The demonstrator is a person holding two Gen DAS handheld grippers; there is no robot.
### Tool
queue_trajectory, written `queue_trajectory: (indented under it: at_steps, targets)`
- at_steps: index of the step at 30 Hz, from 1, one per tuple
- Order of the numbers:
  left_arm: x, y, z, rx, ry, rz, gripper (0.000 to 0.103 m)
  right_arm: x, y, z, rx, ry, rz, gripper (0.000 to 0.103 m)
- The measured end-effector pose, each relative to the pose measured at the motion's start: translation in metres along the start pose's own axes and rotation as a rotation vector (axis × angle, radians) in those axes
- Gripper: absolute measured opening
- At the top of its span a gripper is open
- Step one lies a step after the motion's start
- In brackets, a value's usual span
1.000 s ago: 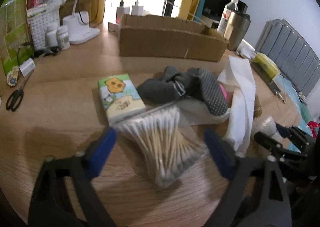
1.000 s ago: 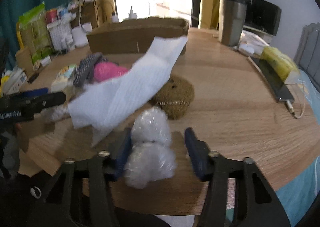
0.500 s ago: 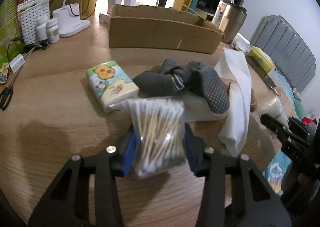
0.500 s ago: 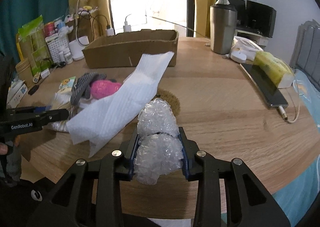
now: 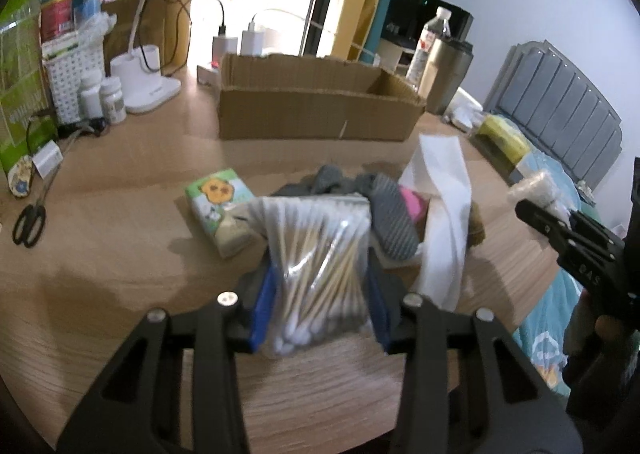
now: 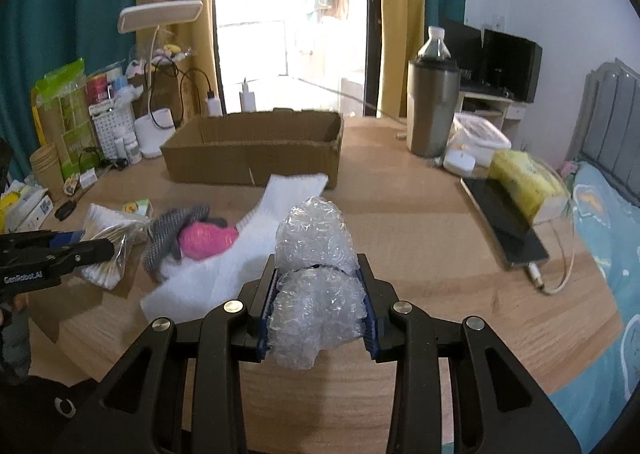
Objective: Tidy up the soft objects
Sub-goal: 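Lift and carry the bubble wrap and swab bag over the cardboard box with both tools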
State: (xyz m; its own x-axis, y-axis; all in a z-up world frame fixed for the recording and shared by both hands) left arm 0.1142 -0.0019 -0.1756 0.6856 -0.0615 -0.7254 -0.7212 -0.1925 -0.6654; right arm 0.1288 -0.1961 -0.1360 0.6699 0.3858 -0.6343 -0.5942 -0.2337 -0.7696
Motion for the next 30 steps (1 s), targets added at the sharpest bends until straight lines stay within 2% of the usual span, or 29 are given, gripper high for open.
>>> queue_trajectory:
  at_steps: [13, 30]
  targets:
    - [-0.034, -0.026, 0.005, 0.012, -0.02, -0.104, 0.042, -0.007, -0.037, 0.016, -0.04, -0.022, -0.069, 0.037]
    - [-0.036, -0.077, 0.011, 0.012, -0.038, -0.169, 0.042, 0.014, -0.078, 0.012, -0.053, -0.049, -0.1, 0.037]
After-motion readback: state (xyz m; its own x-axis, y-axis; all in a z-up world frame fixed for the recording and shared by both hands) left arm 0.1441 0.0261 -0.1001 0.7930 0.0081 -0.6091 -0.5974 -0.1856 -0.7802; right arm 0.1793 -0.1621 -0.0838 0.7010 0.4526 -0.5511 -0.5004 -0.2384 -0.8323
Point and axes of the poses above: each gripper's, at about its wrist camera, not at the fingertips, and x roughly the way its jaws point, z to its left, y to its underside, the point moved 5 cm from there along x, roughly the way its jaws point, and after that the axes turned 4 degrees about -y, right-handed, at the moved point
